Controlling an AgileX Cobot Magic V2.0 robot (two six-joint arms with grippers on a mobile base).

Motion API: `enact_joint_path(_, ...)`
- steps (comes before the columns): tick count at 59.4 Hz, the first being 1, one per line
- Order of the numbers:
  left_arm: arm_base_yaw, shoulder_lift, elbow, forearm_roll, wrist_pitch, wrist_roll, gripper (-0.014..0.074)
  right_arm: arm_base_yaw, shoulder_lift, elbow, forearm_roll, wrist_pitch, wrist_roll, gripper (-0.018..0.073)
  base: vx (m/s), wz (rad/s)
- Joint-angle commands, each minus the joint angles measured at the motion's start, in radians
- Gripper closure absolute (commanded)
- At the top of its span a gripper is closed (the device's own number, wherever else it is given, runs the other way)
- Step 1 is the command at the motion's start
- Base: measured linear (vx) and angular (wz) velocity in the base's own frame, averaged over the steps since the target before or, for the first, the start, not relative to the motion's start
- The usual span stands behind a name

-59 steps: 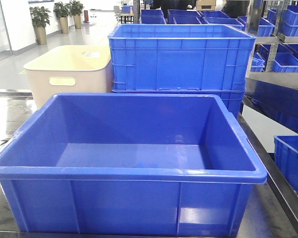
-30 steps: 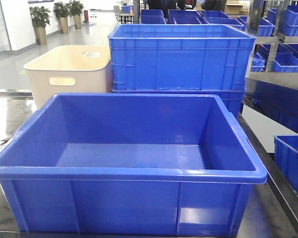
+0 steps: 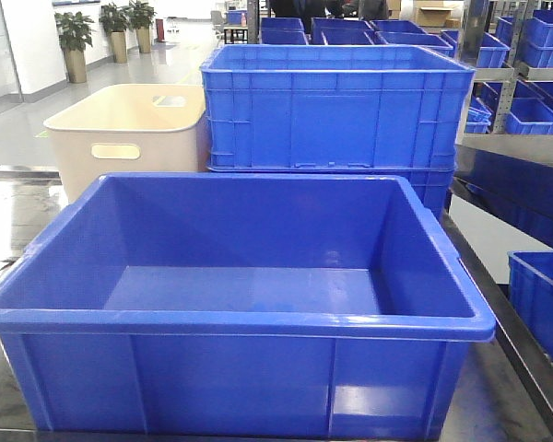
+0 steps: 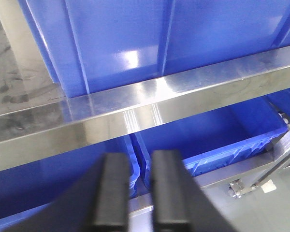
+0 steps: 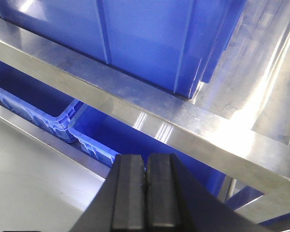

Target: Pick red and yellow blocks into blue bin

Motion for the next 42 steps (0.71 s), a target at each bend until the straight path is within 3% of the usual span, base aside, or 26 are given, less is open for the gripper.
enact_joint_path(1,-0.005,0.001,-0.026,-0.009,-0.059,-0.004,0.0456,-0.003,0.001,-0.029,0.001,-0.063,-0.001,0.0575,0.0,0.0)
enact_joint_path(13,-0.005,0.001,-0.026,-0.009,-0.06,-0.004,0.055,-0.003,0.001,-0.029,0.001,-0.063,-0.001,0.0572,0.0,0.0)
enact_joint_path(33,-0.005,-0.013,-0.026,0.017,-0.067,0.013,0.0563,-0.003,0.001,-0.029,0.001,-0.063,-0.001,0.0572,0.0,0.0)
enact_joint_path(42,0.056,-0.112,0.039,0.033,-0.192,0.022,0.0563,-0.003,0.001,-0.029,-0.001,-0.062,-0.001,0.0572,0.0,0.0)
